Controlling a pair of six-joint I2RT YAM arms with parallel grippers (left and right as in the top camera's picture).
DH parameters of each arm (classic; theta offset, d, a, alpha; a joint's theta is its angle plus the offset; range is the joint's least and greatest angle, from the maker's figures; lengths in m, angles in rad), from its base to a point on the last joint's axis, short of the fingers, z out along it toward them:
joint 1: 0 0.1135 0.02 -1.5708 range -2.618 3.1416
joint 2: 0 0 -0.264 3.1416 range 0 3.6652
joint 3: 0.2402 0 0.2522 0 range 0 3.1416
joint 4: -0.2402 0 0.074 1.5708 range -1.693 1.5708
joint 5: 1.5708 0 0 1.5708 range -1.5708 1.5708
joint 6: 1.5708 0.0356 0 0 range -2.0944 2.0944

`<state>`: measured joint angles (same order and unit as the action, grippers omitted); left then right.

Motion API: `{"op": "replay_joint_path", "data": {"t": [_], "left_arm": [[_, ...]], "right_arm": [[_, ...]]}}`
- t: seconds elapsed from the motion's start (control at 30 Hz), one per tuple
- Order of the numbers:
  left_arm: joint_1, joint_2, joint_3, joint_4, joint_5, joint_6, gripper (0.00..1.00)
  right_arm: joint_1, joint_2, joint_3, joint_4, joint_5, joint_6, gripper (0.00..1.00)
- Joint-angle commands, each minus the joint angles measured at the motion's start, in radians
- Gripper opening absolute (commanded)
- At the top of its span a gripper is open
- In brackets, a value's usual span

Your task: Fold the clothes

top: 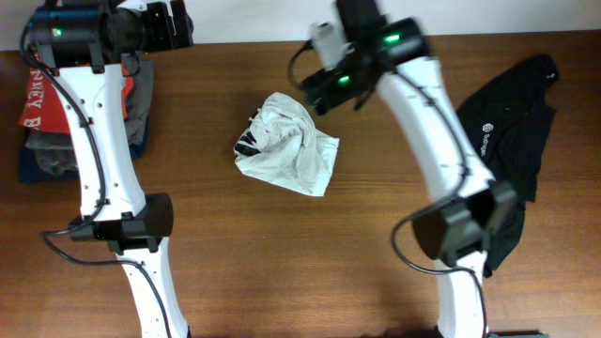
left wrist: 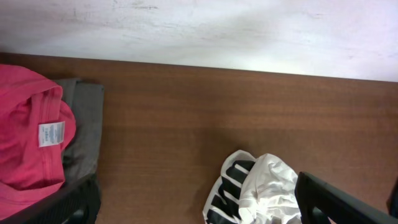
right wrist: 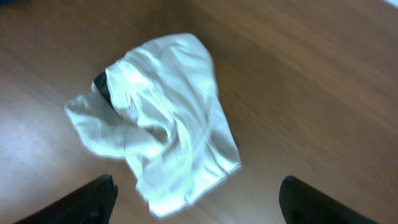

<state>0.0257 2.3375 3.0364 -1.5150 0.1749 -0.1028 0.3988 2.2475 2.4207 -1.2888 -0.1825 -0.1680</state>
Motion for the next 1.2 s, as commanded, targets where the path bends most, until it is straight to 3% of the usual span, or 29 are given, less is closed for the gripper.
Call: {"op": "replay_joint_path", "data": {"t": [0.0,0.3,0.43,0.7,0.73,0.8,1.17], "left_arm": [[0.011,0.002,0.007,-0.006,-0.009,-0.013,0.99],[0.011,0.004,0.007,-0.021,-0.027,-0.012,0.99],[0.011,0.004,0.007,-0.025,-0.027,-0.009,0.99],[0.01,0.004,0.007,-0.039,-0.042,-0.009,0.99],[0.01,0.004,0.007,-0.042,-0.042,-0.009,0.99],[0.01,0.004,0.007,-0.043,-0.042,-0.009,0.99],[0.01,0.004,0.007,-0.05,-0.043,-0.009,0.99]], "right_arm": [[0.05,0.07,0.003,0.042,0.064,-0.01,0.88],[0.119,0.174,0.003,0.142,0.059,-0.034,0.88],[0.131,0.196,0.002,0.156,0.059,-0.038,0.83],[0.131,0.2,0.001,0.185,0.053,-0.038,0.38],[0.131,0.201,0.001,0.188,0.053,-0.038,0.24],[0.13,0.201,0.001,0.194,0.057,-0.037,0.07],[0.057,0.201,0.001,0.196,0.06,0.051,0.04]]}}
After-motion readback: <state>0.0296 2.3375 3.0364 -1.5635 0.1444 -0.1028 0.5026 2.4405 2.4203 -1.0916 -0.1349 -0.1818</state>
